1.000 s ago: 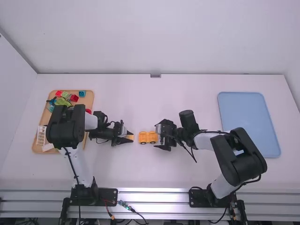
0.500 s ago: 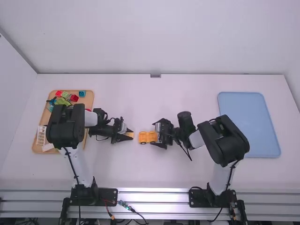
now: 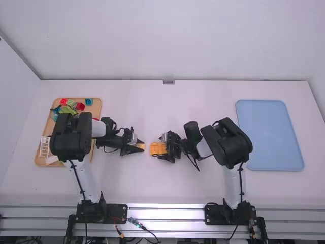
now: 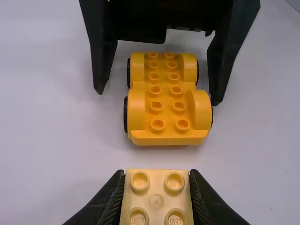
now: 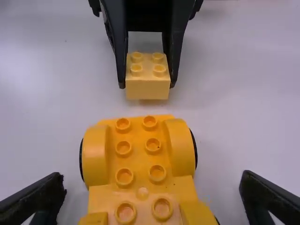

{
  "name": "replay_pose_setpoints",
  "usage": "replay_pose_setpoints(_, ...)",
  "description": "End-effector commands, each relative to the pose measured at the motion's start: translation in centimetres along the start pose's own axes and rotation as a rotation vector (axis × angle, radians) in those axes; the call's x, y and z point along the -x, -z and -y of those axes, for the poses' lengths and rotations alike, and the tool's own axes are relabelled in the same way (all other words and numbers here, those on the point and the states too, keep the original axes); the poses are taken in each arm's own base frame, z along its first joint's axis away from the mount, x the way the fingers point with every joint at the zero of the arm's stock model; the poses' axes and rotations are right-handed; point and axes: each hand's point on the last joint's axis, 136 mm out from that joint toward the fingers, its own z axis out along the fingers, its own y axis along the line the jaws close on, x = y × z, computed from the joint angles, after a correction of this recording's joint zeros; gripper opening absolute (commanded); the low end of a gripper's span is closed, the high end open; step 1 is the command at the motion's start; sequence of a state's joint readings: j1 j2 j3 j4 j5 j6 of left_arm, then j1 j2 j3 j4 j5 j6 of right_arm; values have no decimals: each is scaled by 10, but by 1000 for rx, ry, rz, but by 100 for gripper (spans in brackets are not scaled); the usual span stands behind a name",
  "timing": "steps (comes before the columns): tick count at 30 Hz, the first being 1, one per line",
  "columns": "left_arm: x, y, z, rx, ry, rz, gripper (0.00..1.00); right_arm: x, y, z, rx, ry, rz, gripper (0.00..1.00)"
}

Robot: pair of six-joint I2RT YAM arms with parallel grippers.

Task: Assemble lego blocks to make yellow taxi

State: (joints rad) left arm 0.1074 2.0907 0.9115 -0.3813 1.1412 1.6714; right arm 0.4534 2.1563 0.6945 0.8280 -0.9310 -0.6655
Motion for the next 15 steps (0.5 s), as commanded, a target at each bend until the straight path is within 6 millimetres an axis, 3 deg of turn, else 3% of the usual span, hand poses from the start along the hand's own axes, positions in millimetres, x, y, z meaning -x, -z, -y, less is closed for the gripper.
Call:
replay_pose_setpoints(1, 3, -1, -2, -2, 10, 29, 2, -2, -2, 1, 5, -16, 1, 77)
replay_pose_setpoints(4, 4, -2, -1, -7, 8, 29, 2, -3, 0, 2, 2, -20, 1, 60)
replay_pose_setpoints(7, 4, -3, -1, -7, 5, 29, 2, -6, 0, 2, 5, -28, -10, 53)
replay_pose_setpoints(15, 14, 1, -5, -13, 20, 40, 2, -17, 2, 1, -25, -19, -53, 54)
